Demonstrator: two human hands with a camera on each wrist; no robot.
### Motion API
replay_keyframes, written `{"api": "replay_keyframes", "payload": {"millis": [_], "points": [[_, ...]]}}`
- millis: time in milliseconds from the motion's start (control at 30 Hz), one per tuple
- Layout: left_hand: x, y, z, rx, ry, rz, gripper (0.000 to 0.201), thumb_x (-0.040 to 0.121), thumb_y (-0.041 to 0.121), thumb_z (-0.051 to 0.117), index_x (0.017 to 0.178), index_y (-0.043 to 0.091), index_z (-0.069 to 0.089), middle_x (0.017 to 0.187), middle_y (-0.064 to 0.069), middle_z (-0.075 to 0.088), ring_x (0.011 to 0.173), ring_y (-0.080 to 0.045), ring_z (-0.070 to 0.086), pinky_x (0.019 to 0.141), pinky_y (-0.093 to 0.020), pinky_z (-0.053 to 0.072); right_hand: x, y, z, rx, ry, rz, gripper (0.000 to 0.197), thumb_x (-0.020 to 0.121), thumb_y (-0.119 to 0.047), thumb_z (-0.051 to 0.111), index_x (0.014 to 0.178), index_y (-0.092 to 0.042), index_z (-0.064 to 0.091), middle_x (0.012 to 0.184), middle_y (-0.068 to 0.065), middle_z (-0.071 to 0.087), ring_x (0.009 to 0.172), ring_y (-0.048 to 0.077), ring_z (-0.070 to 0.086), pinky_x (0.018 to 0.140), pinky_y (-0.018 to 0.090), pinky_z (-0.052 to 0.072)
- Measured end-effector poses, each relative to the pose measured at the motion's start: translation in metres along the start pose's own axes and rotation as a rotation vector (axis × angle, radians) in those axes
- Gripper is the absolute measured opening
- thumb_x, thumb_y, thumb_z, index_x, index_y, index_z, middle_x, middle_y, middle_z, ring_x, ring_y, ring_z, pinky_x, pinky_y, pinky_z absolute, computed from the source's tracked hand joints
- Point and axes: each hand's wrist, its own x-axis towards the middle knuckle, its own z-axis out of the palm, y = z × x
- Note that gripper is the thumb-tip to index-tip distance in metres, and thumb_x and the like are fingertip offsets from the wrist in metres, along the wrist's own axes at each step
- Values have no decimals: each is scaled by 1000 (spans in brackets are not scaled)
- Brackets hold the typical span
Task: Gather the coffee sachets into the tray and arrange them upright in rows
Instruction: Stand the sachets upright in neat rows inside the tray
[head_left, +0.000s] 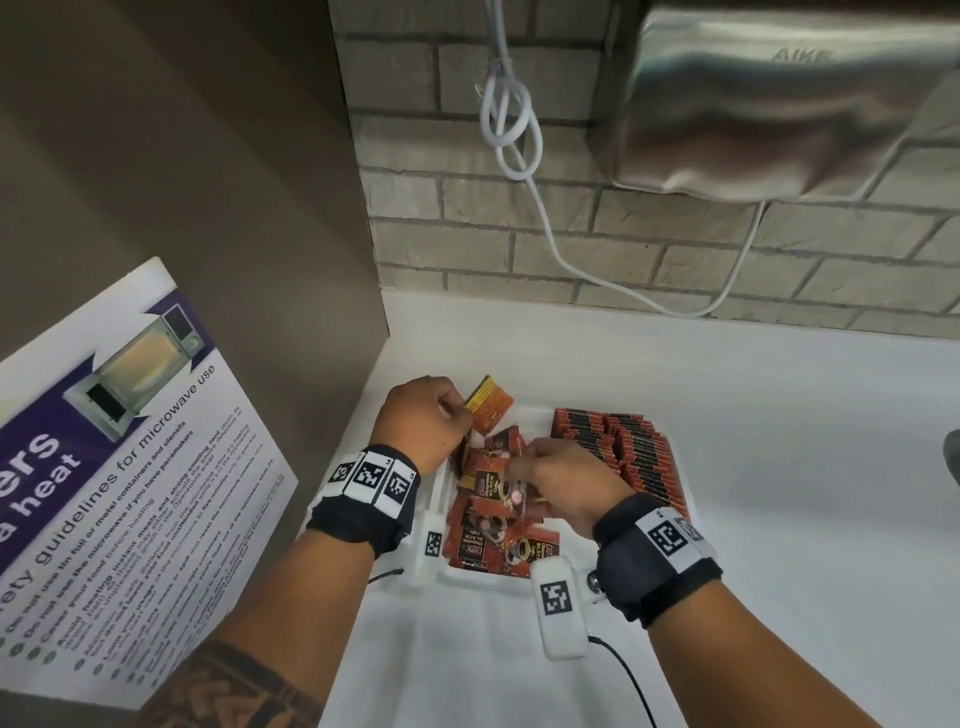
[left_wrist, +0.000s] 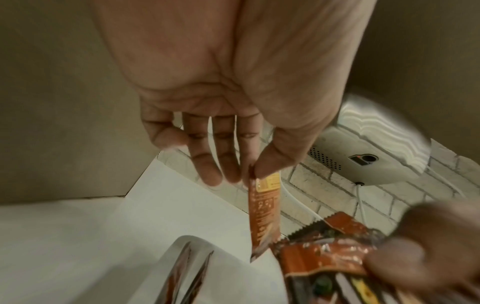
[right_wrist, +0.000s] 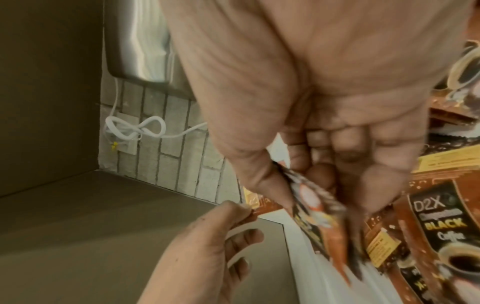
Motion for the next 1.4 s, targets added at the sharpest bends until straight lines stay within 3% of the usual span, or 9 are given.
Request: {"api": "replay_keyframes", "payload": {"millis": [133, 233, 467, 833, 933, 1100, 1200, 1300, 1400], "points": [[-3, 6, 0, -22, -10, 160, 14, 78, 13, 69, 71, 12, 57, 95, -1, 60, 83, -19, 61, 76, -36, 53, 2, -5, 0, 177, 3, -57, 33, 76, -19, 73, 105, -4, 68, 91, 11, 63, 80, 22, 57, 70, 32, 53], [-7, 10, 0, 12, -43, 213, 10, 78, 13, 68, 75, 11, 59, 103, 3, 64, 94, -17, 63, 82, -37, 54, 0, -11, 2, 278, -75, -48, 15, 87, -7, 65, 102, -6, 67, 84, 6, 67, 75, 18, 60, 69, 31, 53], [-11, 4, 1, 9, -70, 136, 22, 78, 22, 66, 73, 18, 46, 94, 5, 72, 87, -22, 66, 76, -41, 56, 2, -5, 16, 317, -291, 108, 15, 92, -3, 62, 105, -9, 65, 91, 3, 72, 83, 18, 66, 89, 37, 55], [-22, 8, -4, -83, -133, 275, 20, 79, 13, 68, 74, 23, 51, 108, 13, 73, 92, -6, 66, 81, -26, 54, 2, -18, -1, 502, -123, 1, 15, 96, -11, 57, 108, -3, 62, 75, 7, 67, 60, 19, 64, 41, 20, 42], [-23, 9, -1, -125, -170, 304, 13, 77, 20, 67, 77, 24, 54, 99, 7, 74, 92, -12, 68, 81, -36, 57, -1, -22, -5, 575, -86, -33, 26, 100, -15, 49, 118, 1, 59, 84, 13, 66, 64, 21, 61, 44, 23, 47], [-24, 22, 4, -271, -187, 353, 16, 88, 21, 70, 75, 23, 60, 119, 21, 68, 105, -9, 67, 97, -37, 53, -7, -27, -12, 627, -66, -123, 56, 103, -51, 43, 120, -2, 62, 106, 16, 69, 80, 25, 65, 58, 32, 51], [-22, 30, 11, -475, -71, 307, 16, 92, 16, 71, 77, 14, 64, 106, 11, 71, 96, -13, 68, 87, -45, 57, -13, -30, -15, 511, -23, -169, 32, 103, -22, 53, 127, 0, 56, 111, 11, 68, 72, 16, 71, 55, 27, 52], [-13, 39, 14, -488, 123, 209, 13, 89, 21, 75, 96, 24, 65, 112, 8, 59, 105, -7, 60, 82, -25, 54, -17, -31, -21, 478, -30, -194, 23, 101, -13, 55, 120, 0, 56, 103, 15, 70, 71, 20, 73, 56, 31, 56], [1, 43, 17, -549, 1, -53, 43, 90, 39, 72, 126, 35, 50, 135, 6, 45, 116, -10, 54, 89, -21, 51, -21, -33, -27, 430, -42, -209, 23, 99, -12, 57, 119, -1, 56, 112, 24, 69, 90, 32, 71, 77, 46, 58]]}}
